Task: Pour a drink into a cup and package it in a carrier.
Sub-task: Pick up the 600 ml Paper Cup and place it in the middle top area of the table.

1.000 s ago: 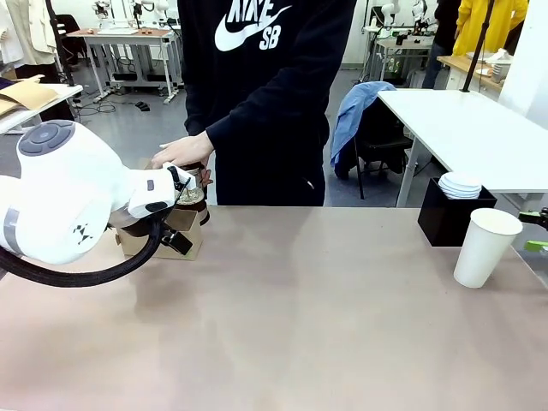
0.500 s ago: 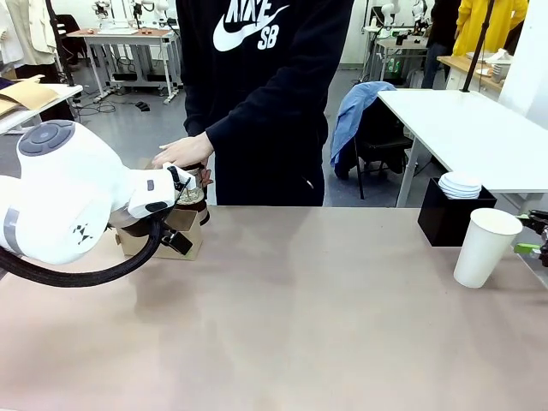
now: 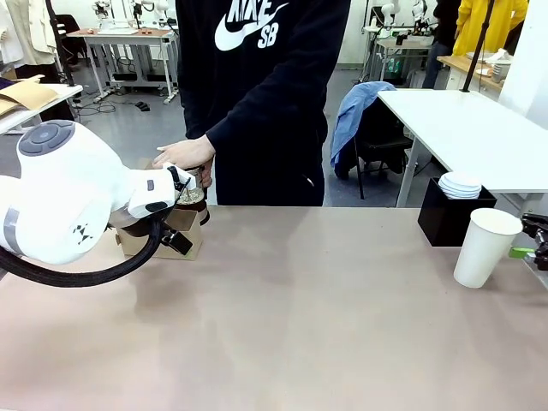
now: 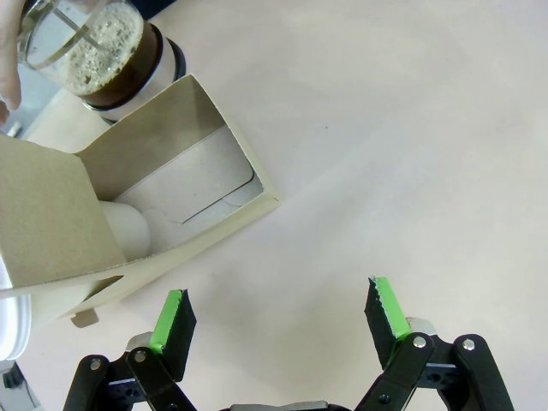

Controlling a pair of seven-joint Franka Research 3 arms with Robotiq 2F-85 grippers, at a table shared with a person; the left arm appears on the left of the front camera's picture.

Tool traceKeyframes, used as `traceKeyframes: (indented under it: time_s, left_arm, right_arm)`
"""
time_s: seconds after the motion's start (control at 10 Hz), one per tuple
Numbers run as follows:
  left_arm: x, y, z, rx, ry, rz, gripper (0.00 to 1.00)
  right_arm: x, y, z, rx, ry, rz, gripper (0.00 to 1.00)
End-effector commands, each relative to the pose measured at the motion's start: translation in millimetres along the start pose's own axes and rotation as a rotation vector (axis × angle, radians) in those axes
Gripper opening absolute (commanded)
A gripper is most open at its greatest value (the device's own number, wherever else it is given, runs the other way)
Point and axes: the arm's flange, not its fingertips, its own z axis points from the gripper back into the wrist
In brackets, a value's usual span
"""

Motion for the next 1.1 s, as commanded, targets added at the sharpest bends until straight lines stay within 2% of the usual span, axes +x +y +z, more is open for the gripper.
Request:
traceKeyframes:
  time_s: [0.0, 0.4, 1.0]
  left_arm:
    - [-0.3, 0.3, 0.1, -0.001, 0.000, 0.001, 1.00]
    - [-0.3, 0.3, 0.1, -0.001, 0.000, 0.001, 1.00]
    - [-0.3, 0.3, 0.1, -0.001, 0.000, 0.001, 1.00]
  right_arm:
    - [-8.6, 11.7, -14.2, 0.031, 0.004, 0.027, 1.00]
    - [-15.8, 11.6, -33.2, 0.057, -0.020, 0.033, 1.00]
    - [-35.6, 16.0, -73.2, 0.182, -0.055, -0.017, 1.00]
